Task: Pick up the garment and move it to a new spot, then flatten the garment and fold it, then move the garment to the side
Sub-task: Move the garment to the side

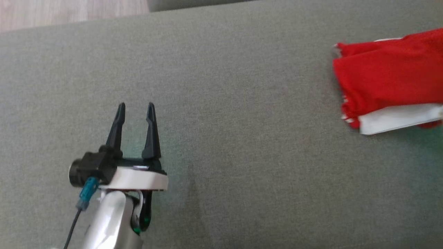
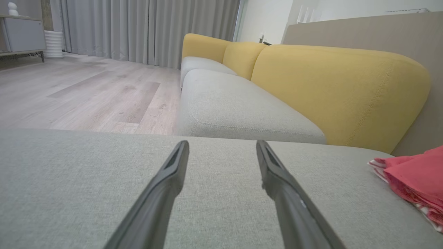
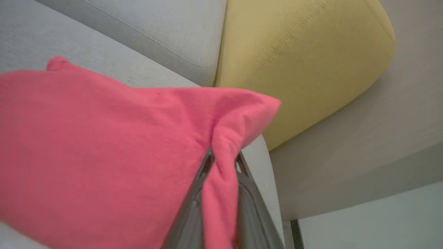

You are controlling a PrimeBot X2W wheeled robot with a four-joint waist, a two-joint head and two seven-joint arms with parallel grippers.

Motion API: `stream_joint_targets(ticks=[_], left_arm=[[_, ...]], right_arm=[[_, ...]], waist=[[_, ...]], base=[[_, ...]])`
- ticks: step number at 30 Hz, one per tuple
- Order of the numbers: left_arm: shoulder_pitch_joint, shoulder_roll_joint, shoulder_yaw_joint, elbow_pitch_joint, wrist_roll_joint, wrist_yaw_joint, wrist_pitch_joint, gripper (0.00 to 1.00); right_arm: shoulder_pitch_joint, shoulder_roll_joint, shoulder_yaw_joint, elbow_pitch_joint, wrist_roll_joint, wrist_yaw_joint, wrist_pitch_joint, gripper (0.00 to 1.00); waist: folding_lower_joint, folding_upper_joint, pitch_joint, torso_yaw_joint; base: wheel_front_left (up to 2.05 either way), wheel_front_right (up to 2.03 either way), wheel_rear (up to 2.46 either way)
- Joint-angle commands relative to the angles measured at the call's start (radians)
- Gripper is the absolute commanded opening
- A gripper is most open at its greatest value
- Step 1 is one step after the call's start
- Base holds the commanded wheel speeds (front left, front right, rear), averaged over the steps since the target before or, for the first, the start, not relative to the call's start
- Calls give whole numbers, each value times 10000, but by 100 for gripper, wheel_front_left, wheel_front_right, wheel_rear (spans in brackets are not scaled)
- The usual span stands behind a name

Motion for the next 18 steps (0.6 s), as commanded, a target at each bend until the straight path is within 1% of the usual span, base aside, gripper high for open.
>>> stream_joint_targets(ticks=[1, 6, 11, 12, 13, 18], left_arm=[[-374, 68, 398, -316, 163, -61, -63, 100], [-494, 68, 573, -258, 272, -107, -63, 100], [-460, 68, 628, -192, 319, -165, -63, 100], [-466, 68, 641, -177, 330, -171, -63, 100], [-479, 68, 658, -162, 340, -176, -63, 100], [-486, 68, 739, -90, 350, -185, -63, 100]], right_arm=[[-288, -496, -138, -290, -61, 67, 76, 0], [-397, -772, -835, -273, -570, 67, 416, 0], [-264, -569, -1402, -489, -940, 67, 602, 0], [-230, -519, -1508, -544, -1016, 67, 613, 26], [-202, -446, -1656, -605, -1061, 67, 608, 100], [-2, -42, -1983, -1111, -1418, 67, 665, 100]], waist=[[-1, 0, 173, 66], [-1, 0, 392, 173], [-1, 0, 430, 176], [-1, 0, 420, 169], [-1, 0, 399, 157], [-1, 0, 177, 80]], base=[[0, 0, 0], [0, 0, 0], [0, 0, 0], [0, 0, 0], [0, 0, 0], [0, 0, 0]])
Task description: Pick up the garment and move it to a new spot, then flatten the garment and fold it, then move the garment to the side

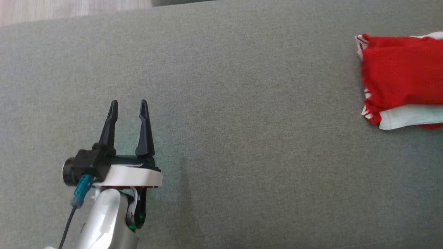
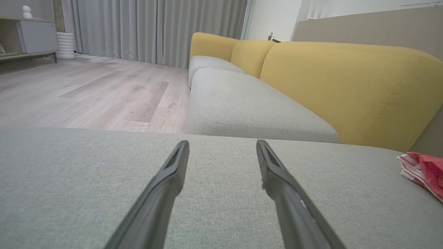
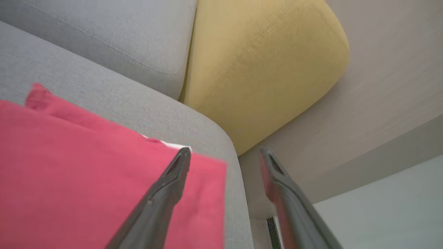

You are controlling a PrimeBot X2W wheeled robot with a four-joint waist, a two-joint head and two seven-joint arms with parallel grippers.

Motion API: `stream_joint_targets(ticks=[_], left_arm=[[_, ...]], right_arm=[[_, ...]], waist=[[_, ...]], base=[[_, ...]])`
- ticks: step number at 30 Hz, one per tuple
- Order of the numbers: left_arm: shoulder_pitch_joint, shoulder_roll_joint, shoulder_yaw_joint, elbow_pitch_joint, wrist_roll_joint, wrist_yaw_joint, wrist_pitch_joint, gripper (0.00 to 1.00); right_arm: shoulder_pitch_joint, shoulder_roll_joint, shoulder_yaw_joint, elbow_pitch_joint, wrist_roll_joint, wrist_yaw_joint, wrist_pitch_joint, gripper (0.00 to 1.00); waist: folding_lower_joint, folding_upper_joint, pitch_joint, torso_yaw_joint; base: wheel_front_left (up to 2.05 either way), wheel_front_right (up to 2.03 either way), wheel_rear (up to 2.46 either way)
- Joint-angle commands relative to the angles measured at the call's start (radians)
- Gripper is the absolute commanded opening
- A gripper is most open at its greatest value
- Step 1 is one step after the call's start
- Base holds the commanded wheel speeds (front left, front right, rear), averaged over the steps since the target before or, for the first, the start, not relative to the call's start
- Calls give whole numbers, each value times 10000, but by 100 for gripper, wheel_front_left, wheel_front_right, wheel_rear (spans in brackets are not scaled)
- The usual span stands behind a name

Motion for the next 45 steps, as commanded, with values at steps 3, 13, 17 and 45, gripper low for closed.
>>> stream_joint_targets(ticks=[3, 13, 17, 45], left_arm=[[-226, 70, 392, -237, 82, -9, -63, 100], [54, 70, 528, -411, -96, 110, -63, 100], [252, 70, 569, -554, -261, 118, -63, 100], [1839, 70, 628, -1019, -221, 210, -63, 100]], right_arm=[[219, 161, -75, -915, -217, 65, 3, 100], [466, 1825, 280, -3033, 170, 65, -247, 100], [729, 2804, 169, -3884, 566, 65, -456, 100], [5788, 4857, 615, -4887, 3941, 65, -2618, 100]], waist=[[0, 0, -276, -80], [0, 0, -1128, -60], [0, 0, -1484, 68], [0, 0, -2432, 319]], base=[[0, 0, 0], [0, 0, 0], [0, 0, 0], [0, 0, 0]])
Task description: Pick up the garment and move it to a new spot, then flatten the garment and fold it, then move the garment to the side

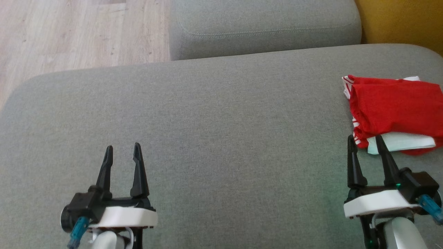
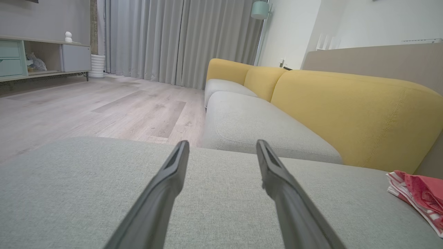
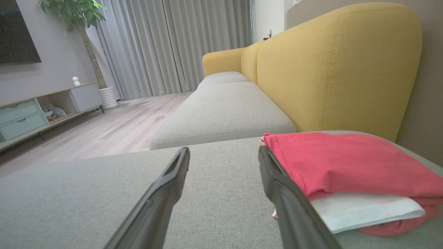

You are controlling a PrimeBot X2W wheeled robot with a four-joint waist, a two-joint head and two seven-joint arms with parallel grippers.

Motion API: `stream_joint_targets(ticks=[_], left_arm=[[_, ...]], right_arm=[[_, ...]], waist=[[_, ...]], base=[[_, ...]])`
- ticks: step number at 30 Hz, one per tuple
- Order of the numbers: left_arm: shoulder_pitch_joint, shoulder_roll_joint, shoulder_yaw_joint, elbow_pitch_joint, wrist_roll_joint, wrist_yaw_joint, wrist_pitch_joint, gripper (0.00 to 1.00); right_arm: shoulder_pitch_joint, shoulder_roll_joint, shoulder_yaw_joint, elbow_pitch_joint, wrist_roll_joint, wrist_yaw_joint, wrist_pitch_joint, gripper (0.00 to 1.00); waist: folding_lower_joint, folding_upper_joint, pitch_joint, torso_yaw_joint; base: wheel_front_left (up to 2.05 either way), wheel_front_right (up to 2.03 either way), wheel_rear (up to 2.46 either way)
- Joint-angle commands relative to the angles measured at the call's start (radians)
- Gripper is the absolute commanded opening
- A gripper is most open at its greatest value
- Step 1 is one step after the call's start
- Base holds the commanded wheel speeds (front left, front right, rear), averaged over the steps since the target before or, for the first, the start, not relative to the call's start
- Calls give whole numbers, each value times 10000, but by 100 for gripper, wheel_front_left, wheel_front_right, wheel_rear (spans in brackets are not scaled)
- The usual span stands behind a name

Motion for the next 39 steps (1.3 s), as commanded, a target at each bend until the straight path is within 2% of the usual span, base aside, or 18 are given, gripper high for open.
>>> stream_joint_targets(ticks=[1, 39], left_arm=[[-270, 64, 308, -392, 73, 56, -63, 100], [-170, 64, 535, -113, -678, 202, -63, 100]], right_arm=[[-248, -50, 215, -443, 115, 67, -134, 100], [-332, -49, 321, -780, 399, 67, -137, 100]], waist=[[1, 0, -26, -15], [1, 0, -203, -252]], base=[[0, 0, 0], [0, 0, 0]])
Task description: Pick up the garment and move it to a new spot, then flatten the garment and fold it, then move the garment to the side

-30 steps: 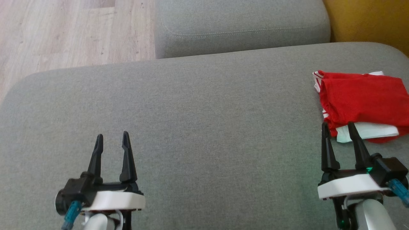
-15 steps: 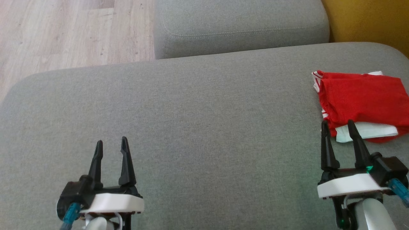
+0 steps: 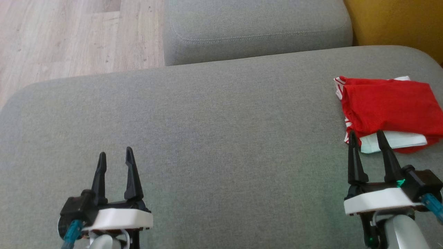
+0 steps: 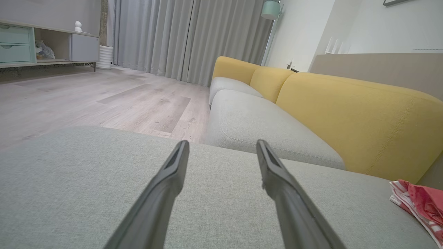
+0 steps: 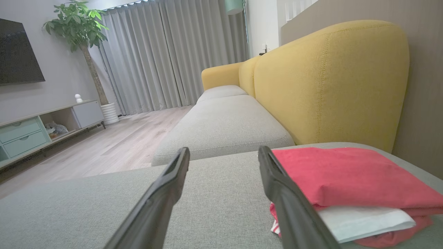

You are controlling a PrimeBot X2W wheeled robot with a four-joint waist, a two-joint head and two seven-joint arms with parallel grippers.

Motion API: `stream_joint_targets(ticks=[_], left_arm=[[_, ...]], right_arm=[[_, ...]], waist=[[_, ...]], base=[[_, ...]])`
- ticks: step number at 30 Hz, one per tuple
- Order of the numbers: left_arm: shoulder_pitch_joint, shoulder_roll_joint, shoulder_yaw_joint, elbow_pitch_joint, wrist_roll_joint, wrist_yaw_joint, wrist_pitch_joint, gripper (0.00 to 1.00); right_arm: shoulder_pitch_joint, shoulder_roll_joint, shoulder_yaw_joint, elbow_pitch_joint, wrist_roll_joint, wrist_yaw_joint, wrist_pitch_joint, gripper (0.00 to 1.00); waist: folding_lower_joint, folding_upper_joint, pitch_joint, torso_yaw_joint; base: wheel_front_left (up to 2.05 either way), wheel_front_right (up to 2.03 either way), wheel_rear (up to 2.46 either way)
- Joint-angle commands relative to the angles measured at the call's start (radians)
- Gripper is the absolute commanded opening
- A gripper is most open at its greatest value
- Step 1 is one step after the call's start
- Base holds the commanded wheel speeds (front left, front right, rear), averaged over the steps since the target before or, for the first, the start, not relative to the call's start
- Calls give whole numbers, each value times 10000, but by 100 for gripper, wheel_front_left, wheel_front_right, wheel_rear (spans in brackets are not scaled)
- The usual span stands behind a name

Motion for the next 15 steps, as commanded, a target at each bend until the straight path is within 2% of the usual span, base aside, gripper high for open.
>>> stream_joint_targets(ticks=[1, 13, 14, 15], left_arm=[[-257, 62, 379, -305, -58, -15, -63, 100], [-239, 62, 465, -200, -333, -24, -63, 100], [16, 0, 82, 96, -313, -31, 1, 0], [30, -2, 76, 215, -322, -29, 7, 0]], right_arm=[[-331, -49, 226, -332, 46, 67, -135, 100], [-329, -49, 246, -339, 70, 67, -135, 100], [0, 0, -1, -2, 5, 0, 0, 0], [13, 2, 2, 113, 0, -2, 10, 0]], waist=[[0, 0, -2, -8], [0, 0, -42, -59], [0, 0, -42, -60], [0, 0, -44, -62]], base=[[0, 0, 0], [0, 0, 0], [0, 0, 0], [0, 0, 0]])
